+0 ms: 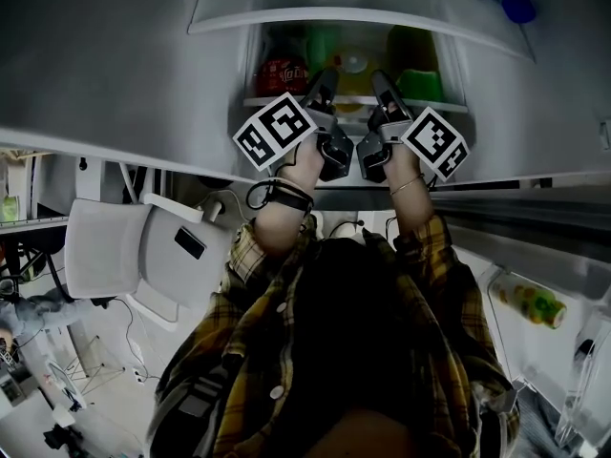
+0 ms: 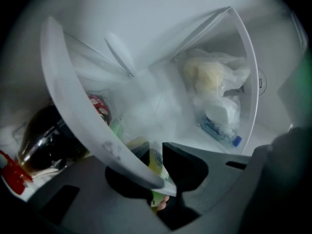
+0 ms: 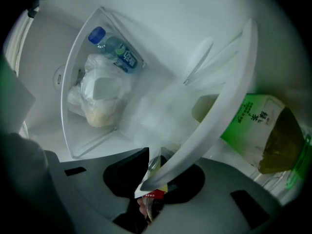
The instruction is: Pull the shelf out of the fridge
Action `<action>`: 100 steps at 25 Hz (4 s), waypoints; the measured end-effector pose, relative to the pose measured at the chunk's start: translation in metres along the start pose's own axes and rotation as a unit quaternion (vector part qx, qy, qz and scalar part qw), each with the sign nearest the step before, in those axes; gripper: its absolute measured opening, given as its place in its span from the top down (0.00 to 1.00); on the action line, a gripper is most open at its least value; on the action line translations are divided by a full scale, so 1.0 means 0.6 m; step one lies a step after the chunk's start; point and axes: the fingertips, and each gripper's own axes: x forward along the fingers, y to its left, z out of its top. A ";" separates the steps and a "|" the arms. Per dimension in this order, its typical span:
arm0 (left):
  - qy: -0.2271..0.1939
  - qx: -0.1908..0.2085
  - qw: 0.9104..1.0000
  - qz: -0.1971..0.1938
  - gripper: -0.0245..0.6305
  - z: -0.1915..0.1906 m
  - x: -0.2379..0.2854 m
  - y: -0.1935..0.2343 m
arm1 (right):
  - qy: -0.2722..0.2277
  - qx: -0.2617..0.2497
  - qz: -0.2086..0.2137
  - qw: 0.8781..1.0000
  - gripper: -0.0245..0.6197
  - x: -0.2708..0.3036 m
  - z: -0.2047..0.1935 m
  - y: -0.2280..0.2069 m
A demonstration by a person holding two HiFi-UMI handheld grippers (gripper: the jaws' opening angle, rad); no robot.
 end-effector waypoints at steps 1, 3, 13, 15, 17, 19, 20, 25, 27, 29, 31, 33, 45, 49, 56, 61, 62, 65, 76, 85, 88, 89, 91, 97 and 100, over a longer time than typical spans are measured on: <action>-0.005 -0.005 1.000 -0.005 0.83 0.001 -0.001 0.000 | -0.001 0.008 0.004 1.000 0.82 -0.001 -0.001 0.000; -0.010 -0.010 1.000 -0.010 0.85 0.005 0.000 -0.002 | -0.003 0.024 0.009 1.000 0.83 0.002 0.001 0.001; -0.010 0.002 1.000 -0.012 0.85 0.005 -0.005 -0.004 | -0.005 0.057 0.013 0.998 0.85 -0.003 -0.001 0.004; -0.008 0.000 1.000 -0.013 0.85 0.003 -0.007 -0.004 | -0.007 0.057 0.012 0.998 0.85 -0.006 -0.003 0.004; -0.009 -0.001 1.000 -0.014 0.85 0.002 -0.009 -0.005 | -0.006 0.058 0.012 0.998 0.85 -0.008 -0.004 0.004; -0.010 0.000 1.000 -0.014 0.85 0.001 -0.012 -0.006 | -0.006 0.059 0.012 0.998 0.86 -0.011 -0.004 0.005; -0.011 0.000 1.000 -0.015 0.85 0.001 -0.013 -0.008 | -0.006 0.059 0.013 0.998 0.85 -0.012 -0.005 0.006; -0.010 -0.002 1.000 -0.016 0.85 -0.005 -0.025 -0.010 | -0.006 0.059 0.013 0.998 0.86 -0.023 -0.010 0.011; -0.009 -0.004 1.000 -0.018 0.85 -0.007 -0.031 -0.009 | -0.005 0.059 0.013 0.998 0.86 -0.028 -0.015 0.012; -0.007 -0.006 1.000 -0.020 0.85 -0.012 -0.037 -0.009 | -0.004 0.059 0.012 0.998 0.86 -0.035 -0.019 0.011; -0.006 -0.007 1.000 -0.021 0.85 -0.017 -0.042 -0.010 | -0.004 0.059 0.013 0.998 0.86 -0.042 -0.021 0.011; -0.006 -0.008 1.000 -0.022 0.85 -0.021 -0.048 -0.011 | -0.004 0.057 0.014 0.998 0.86 -0.049 -0.024 0.012; 0.001 -0.013 0.999 -0.029 0.86 -0.046 -0.086 -0.016 | 0.002 0.056 0.016 0.998 0.85 -0.089 -0.044 0.018; 0.003 -0.021 0.999 -0.030 0.86 -0.055 -0.100 -0.017 | 0.005 0.055 0.018 0.998 0.85 -0.103 -0.053 0.020; 0.008 -0.034 0.999 -0.037 0.87 -0.070 -0.124 -0.020 | 0.011 0.056 0.026 0.998 0.85 -0.128 -0.066 0.027; 0.012 -0.042 0.998 -0.040 0.87 -0.081 -0.141 -0.021 | 0.016 0.055 0.021 0.998 0.86 -0.147 -0.077 0.025; 0.013 -0.043 0.998 -0.041 0.87 -0.084 -0.144 -0.021 | 0.016 0.055 0.021 0.998 0.86 -0.150 -0.079 0.026; 0.014 -0.041 0.998 -0.042 0.87 -0.088 -0.153 -0.021 | 0.018 0.052 0.022 0.998 0.86 -0.158 -0.084 0.028; 0.019 -0.036 0.998 -0.048 0.87 -0.100 -0.185 -0.026 | 0.025 0.046 0.025 0.998 0.85 -0.188 -0.104 0.042; 0.025 -0.030 0.997 -0.060 0.87 -0.111 -0.216 -0.039 | 0.020 0.045 0.023 0.999 0.85 -0.219 -0.116 0.056; 0.026 -0.032 0.997 -0.067 0.87 -0.117 -0.226 -0.044 | 0.015 0.042 0.026 0.999 0.85 -0.229 -0.118 0.060; 0.026 -0.033 0.997 -0.069 0.87 -0.119 -0.229 -0.046 | 0.014 0.044 0.027 0.999 0.85 -0.233 -0.119 0.060; 0.025 -0.034 0.997 -0.072 0.87 -0.123 -0.235 -0.048 | 0.012 0.045 0.028 0.999 0.85 -0.240 -0.121 0.062; 0.028 -0.026 0.998 -0.051 0.87 -0.129 -0.258 -0.040 | 0.010 0.043 0.033 0.998 0.85 -0.256 -0.126 0.073; 0.022 -0.035 0.996 -0.079 0.87 -0.132 -0.260 -0.057 | 0.010 0.042 0.037 0.998 0.85 -0.264 -0.127 0.077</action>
